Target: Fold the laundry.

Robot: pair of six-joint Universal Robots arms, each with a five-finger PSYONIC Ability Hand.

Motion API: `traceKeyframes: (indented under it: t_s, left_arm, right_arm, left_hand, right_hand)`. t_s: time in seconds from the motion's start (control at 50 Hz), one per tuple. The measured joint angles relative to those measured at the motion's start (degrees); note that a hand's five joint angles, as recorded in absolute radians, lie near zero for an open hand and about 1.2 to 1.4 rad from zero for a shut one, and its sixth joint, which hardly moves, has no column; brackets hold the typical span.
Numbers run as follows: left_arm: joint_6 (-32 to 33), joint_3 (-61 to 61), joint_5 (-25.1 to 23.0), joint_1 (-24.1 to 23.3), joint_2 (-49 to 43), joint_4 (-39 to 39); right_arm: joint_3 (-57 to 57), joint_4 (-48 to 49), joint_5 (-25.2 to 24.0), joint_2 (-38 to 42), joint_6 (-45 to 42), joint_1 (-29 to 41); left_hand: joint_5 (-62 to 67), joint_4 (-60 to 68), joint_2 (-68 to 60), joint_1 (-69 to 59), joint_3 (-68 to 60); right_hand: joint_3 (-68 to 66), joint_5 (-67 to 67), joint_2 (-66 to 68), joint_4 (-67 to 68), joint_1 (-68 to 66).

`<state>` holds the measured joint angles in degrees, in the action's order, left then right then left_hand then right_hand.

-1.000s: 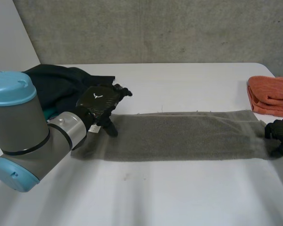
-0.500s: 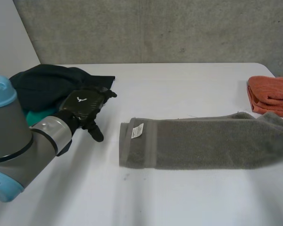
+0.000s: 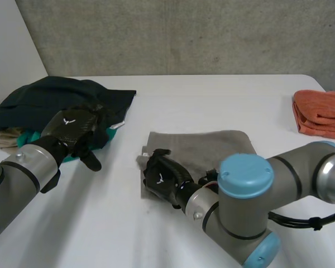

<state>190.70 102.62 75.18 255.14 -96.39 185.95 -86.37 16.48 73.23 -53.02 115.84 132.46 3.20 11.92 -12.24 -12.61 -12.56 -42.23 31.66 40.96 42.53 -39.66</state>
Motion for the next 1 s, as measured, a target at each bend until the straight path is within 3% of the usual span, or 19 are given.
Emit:
traceKeyframes:
  t_s: [0.04, 0.1, 0.28, 0.36, 0.46, 0.5, 0.58, 0.64, 0.74, 0.82, 1.0]
  left_arm:
    - [0.0, 0.0, -0.1, 0.1, 0.1, 0.1]
    - [0.0, -0.2, -0.2, 0.1, 0.1, 0.3]
    - [-0.1, -1.8, -0.1, -2.2, 0.0, 0.6]
    - [-0.1, -2.3, 0.1, -4.0, -0.1, 0.9]
    - [0.0, -2.8, 0.9, -7.2, -1.0, 2.0]
    - [0.1, -3.0, 1.3, -8.1, -1.4, 2.4]
    - [0.1, -3.4, 2.4, -9.9, -2.2, 3.0]
    - [0.2, -3.5, 3.1, -10.4, -2.4, 3.0]
    - [0.2, -3.4, 3.6, -10.1, -2.1, 2.8]
    - [0.2, -2.9, 3.6, -9.3, -1.2, 2.4]
    - [0.2, -1.6, 3.7, -8.1, 1.0, 2.0]
  right_arm:
    - [1.0, -1.4, 2.0, -0.8, 3.1, -0.4]
    - [0.7, -1.0, 2.8, -4.6, 10.2, -2.1]
    - [-5.7, 0.7, 2.1, -18.6, 36.0, -12.0]
    - [-8.3, -1.8, 1.9, -20.8, 41.9, -16.7]
    - [-12.3, -8.4, 1.6, -18.1, 42.8, -24.6]
    - [-13.4, -9.7, 1.4, -16.7, 42.3, -26.7]
    - [-15.4, -10.2, 1.7, -12.9, 39.9, -31.6]
    - [-15.5, -8.2, 3.0, -12.0, 38.4, -32.9]
    - [-14.2, -3.0, 7.3, -14.5, 36.4, -30.8]
    - [-12.1, 1.4, 9.9, -18.7, 34.1, -24.9]
    - [-6.7, 4.1, 4.1, -16.2, 30.2, -9.2]
  left_hand:
    - [0.0, 0.0, 0.0, 0.0, 0.0]
    - [0.0, 0.0, 0.0, 0.0, 0.0]
    - [0.0, 0.0, 0.0, 0.0, 0.0]
    - [0.0, 0.0, 0.0, 0.0, 0.0]
    - [0.0, 0.0, 0.0, 0.0, 0.0]
    - [0.0, 0.0, 0.0, 0.0, 0.0]
    - [0.0, 0.0, 0.0, 0.0, 0.0]
    - [0.0, 0.0, 0.0, 0.0, 0.0]
    - [0.0, 0.0, 0.0, 0.0, 0.0]
    - [0.0, 0.0, 0.0, 0.0, 0.0]
    - [0.0, 0.0, 0.1, 0.0, 0.0]
  right_hand:
    - [21.3, -20.9, -22.0, -21.4, 21.7]
    - [29.9, -28.8, -28.8, -30.0, 26.8]
    - [30.1, -28.8, -28.9, -30.4, 26.8]
    - [30.1, -28.8, -28.9, -30.4, 26.8]
    - [29.9, -28.5, -28.7, -30.1, 26.5]
    - [27.1, -26.0, -25.9, -27.4, 24.1]
    - [-9.8, 10.1, 12.0, 9.1, -12.3]
    - [-24.3, 23.3, 25.9, 24.0, -20.4]
    - [-25.9, 24.8, 26.1, 26.0, -20.4]
    - [-25.9, 25.2, 26.1, 26.0, -20.4]
    - [-25.9, 25.8, 26.1, 26.1, -20.4]
